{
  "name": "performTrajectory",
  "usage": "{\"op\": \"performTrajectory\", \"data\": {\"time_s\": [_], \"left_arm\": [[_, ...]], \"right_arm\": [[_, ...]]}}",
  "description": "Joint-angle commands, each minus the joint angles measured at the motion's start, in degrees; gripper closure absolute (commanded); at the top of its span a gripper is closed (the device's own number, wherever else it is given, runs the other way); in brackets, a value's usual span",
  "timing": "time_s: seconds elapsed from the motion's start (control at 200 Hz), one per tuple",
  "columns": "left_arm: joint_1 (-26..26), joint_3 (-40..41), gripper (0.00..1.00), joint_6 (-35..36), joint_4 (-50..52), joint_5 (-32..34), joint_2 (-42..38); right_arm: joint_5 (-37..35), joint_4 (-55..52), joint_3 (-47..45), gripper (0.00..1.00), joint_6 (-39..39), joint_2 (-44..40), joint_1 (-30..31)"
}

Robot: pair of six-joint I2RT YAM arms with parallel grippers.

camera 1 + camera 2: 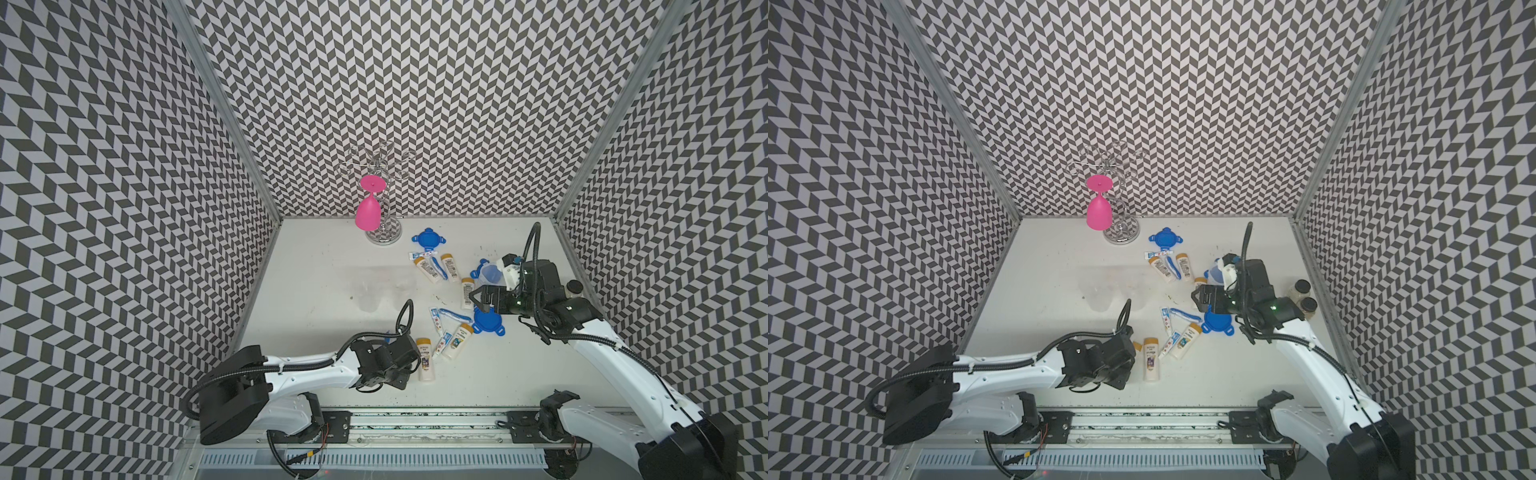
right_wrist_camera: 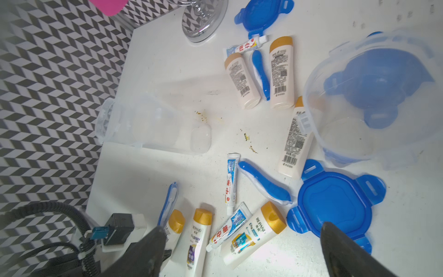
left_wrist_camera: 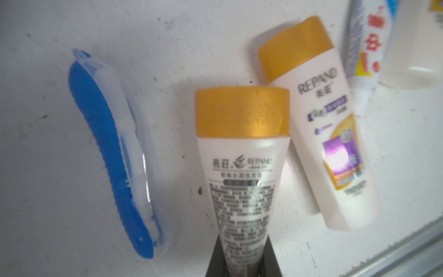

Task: Pack away toiletry kits
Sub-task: Pick up the toiletry item from the center of the board.

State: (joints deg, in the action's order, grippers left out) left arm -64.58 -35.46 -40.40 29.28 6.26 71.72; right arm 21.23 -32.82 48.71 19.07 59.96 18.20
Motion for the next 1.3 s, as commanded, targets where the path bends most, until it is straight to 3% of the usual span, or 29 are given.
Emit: {"op": "performTrajectory", "data": {"time_s": [0.0, 0.28, 0.491, 0.826, 0.896, 1.142, 1.297], "left_arm": [[2.06, -1.32, 1.0, 3.49, -1.42, -2.13, -7.02], [4.66, -2.33, 1.0, 10.65, -6.68, -7.57, -15.18], [4.63, -1.91, 1.0, 11.67, -10.78, -9.07, -17.11], [4.61, -1.46, 1.0, 12.32, -14.14, -8.99, -17.83], [4.5, -1.21, 1.0, 12.3, -14.83, -8.88, -17.85], [4.37, -0.99, 1.0, 13.13, -15.61, -9.03, -17.28], [4.37, -0.86, 1.0, 13.03, -15.74, -8.28, -17.3]], "right_arm": [[12.68, 2.58, -0.51, 0.01, -1.88, -2.24, -0.09], [32.2, 9.41, -2.65, 0.02, -2.65, -0.04, 3.78], [32.32, 15.79, -1.4, 0.06, -1.26, 7.0, 14.16], [36.95, 18.06, 3.36, 0.11, -3.22, 17.4, 17.81], [36.78, 19.25, 3.92, 0.18, -2.64, 18.57, 18.3], [36.95, 18.97, 5.74, 0.59, -3.41, 20.79, 19.42], [36.66, 16.92, 6.46, 0.81, -4.59, 21.59, 19.6]]}}
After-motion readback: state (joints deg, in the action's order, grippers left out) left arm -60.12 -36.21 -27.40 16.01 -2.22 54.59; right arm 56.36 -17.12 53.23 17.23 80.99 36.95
